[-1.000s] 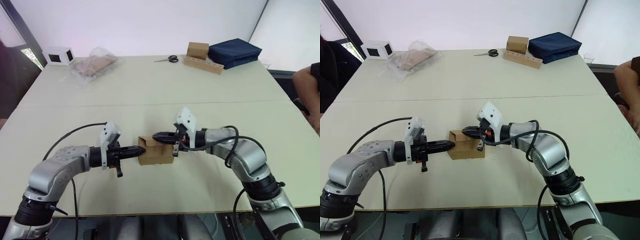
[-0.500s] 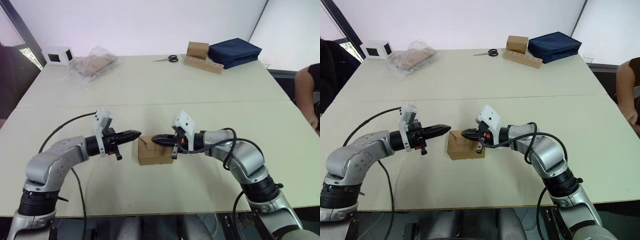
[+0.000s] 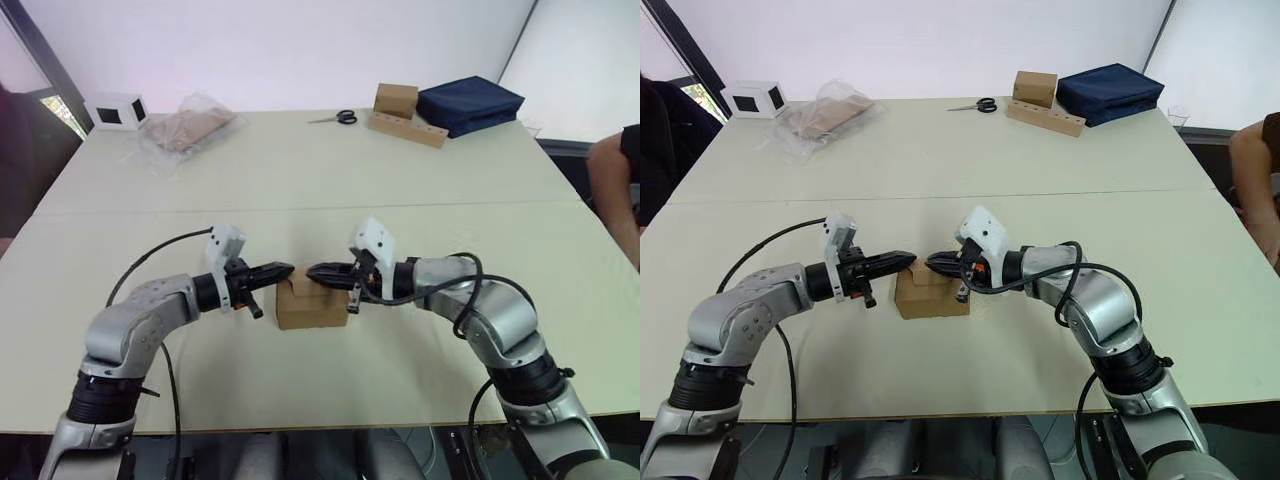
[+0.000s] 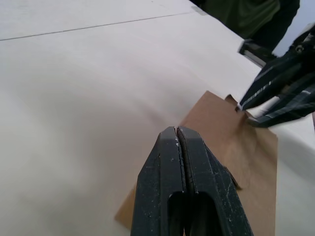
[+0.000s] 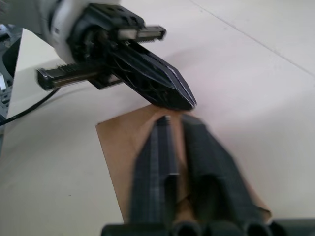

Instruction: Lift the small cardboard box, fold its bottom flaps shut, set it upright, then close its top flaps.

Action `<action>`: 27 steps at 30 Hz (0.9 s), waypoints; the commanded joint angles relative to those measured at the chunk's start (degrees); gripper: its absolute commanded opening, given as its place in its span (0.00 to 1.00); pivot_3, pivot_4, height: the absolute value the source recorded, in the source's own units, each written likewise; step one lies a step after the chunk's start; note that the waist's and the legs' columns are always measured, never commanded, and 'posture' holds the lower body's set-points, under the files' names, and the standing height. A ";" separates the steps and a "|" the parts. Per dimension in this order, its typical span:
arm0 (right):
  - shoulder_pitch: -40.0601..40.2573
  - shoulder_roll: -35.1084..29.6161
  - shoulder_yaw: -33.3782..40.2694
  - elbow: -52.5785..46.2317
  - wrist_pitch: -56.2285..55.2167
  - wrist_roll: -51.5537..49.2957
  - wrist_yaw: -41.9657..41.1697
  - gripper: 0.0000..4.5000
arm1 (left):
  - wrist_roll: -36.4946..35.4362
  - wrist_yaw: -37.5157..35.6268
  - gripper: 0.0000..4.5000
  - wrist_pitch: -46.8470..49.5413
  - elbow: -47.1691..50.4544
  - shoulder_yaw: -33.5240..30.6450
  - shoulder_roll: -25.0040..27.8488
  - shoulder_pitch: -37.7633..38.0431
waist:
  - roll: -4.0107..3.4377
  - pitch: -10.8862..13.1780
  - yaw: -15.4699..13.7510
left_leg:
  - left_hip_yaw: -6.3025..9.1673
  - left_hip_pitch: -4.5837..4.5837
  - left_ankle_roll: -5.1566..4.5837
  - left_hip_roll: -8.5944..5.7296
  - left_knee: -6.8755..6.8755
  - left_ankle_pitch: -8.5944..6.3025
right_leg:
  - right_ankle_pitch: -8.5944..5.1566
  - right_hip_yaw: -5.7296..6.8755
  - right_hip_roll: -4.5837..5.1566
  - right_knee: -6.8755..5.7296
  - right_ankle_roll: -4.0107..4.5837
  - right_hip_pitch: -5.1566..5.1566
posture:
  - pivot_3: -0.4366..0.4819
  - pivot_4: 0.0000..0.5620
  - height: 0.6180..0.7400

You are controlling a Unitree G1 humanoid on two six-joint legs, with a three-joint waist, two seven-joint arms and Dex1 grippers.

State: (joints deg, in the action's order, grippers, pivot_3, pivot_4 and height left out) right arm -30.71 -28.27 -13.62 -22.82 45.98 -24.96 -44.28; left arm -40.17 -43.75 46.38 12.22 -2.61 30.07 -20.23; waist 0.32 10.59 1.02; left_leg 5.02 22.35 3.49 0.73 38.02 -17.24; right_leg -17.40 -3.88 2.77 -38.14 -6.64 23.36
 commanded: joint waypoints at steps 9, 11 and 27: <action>-0.16 -4.85 -5.37 -4.02 -4.28 6.65 -0.68 0.44 | -1.01 -0.51 0.00 1.14 0.96 -0.46 0.25 -0.04 | 0.00 0.00 0.11 | 0.00 0.00 0.00 0.00 0.00 0.00 | 0.00 0.00 -0.01 0.00 0.00 0.01 | 0.48 0.27 1.00; -0.10 -5.03 -6.01 -3.64 -5.06 7.74 -0.92 0.44 | -1.16 -0.35 0.00 1.31 0.85 -0.58 0.08 -0.02 | 0.00 0.00 0.10 | 0.00 0.00 0.00 0.00 0.00 0.00 | 0.00 0.00 -0.01 0.01 0.00 0.00 | 0.48 0.27 1.00; -0.34 -4.68 -8.54 0.29 -11.46 17.07 0.52 0.44 | -1.31 0.33 0.00 1.46 2.04 -0.27 -0.54 1.31 | 0.00 0.00 0.03 | 0.00 0.00 0.01 0.00 0.00 0.01 | 0.00 0.00 0.00 0.01 0.00 0.00 | 0.48 0.27 1.00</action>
State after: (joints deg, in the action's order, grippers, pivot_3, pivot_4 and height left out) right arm -30.14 -33.03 -22.21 -23.13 35.63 -9.77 -44.68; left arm -40.77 -43.45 47.36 12.52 -2.94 29.69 -19.84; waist 0.33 10.59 1.05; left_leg 5.02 22.35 3.50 0.73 38.02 -17.23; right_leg -17.40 -3.88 2.76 -38.13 -6.64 23.36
